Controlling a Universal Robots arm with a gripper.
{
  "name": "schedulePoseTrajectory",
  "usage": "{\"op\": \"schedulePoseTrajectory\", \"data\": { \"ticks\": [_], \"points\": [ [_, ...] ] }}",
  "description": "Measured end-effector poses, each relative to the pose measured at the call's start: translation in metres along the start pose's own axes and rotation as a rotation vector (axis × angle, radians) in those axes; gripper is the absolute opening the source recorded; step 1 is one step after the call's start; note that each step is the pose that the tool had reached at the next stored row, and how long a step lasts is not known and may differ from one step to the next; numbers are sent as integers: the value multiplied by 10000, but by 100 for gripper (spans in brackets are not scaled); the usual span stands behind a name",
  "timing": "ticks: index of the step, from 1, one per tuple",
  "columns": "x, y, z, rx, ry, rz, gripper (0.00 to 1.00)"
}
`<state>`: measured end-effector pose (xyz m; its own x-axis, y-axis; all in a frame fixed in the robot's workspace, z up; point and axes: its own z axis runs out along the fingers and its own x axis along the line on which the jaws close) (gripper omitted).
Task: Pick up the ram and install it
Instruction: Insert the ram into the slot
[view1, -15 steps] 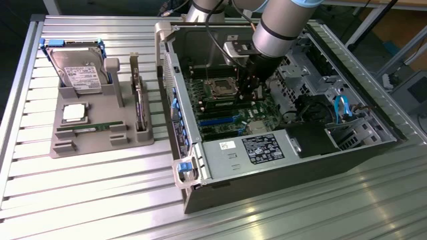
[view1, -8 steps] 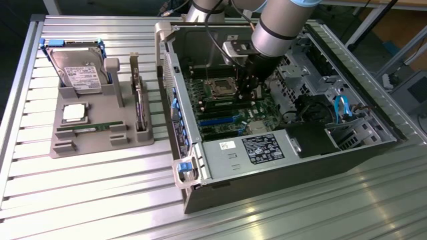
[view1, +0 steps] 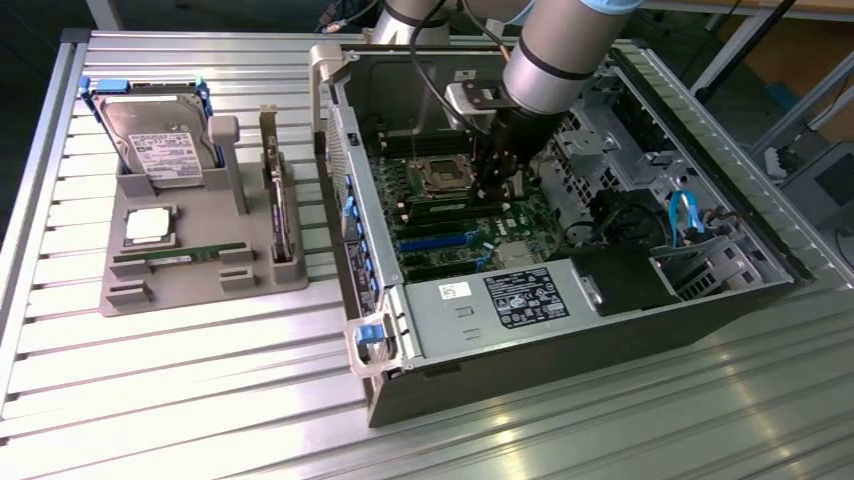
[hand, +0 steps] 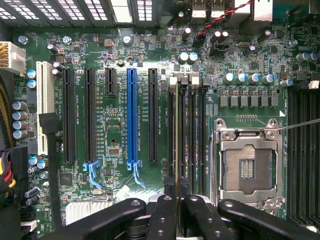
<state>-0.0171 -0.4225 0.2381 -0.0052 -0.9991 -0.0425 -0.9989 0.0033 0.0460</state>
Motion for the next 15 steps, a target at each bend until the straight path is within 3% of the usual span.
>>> {"op": "schedulePoseTrajectory", "data": {
  "ticks": [15],
  "points": [
    [4, -14, -1, 0, 1, 2, 12]
  ]
}}
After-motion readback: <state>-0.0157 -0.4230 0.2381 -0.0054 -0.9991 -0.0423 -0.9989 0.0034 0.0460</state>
